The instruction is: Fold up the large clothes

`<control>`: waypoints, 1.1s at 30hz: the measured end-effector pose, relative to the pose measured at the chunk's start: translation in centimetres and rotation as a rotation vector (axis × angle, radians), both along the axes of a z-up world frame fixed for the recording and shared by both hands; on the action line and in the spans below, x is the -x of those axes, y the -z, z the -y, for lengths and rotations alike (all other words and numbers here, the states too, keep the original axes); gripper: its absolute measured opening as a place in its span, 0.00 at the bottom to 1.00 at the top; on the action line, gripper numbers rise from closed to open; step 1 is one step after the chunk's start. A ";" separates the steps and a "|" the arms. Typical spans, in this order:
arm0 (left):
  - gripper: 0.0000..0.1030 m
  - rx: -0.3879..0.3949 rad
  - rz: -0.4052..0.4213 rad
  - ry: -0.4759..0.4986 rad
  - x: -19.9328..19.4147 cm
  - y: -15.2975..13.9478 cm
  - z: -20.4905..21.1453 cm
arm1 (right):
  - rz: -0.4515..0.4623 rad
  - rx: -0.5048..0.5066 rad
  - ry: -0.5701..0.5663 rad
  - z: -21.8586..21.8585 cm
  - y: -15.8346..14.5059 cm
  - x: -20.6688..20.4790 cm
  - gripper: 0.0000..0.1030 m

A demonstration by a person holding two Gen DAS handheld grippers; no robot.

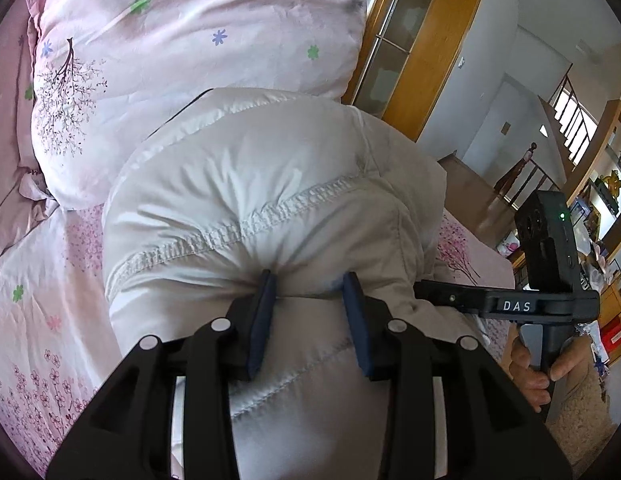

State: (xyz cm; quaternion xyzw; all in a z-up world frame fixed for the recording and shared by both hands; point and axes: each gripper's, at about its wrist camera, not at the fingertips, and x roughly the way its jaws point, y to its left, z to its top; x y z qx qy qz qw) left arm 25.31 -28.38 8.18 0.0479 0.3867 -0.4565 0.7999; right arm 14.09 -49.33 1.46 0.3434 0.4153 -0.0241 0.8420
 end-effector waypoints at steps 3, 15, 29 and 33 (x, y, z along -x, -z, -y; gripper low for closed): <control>0.37 -0.015 0.030 -0.003 0.4 -0.2 -0.2 | 0.059 0.017 0.025 0.0 -4.1 0.5 0.36; 0.38 0.001 0.031 -0.018 0.3 -0.2 -0.2 | -0.021 -0.014 0.056 3.2 -3.3 -8.3 0.34; 0.61 -0.035 0.156 -0.117 1.7 -3.0 -1.7 | -0.056 -0.006 0.065 3.3 -0.4 -9.0 0.34; 0.65 -0.069 0.161 -0.115 1.4 -2.1 -0.9 | -0.046 0.005 0.065 3.1 -0.7 -8.9 0.34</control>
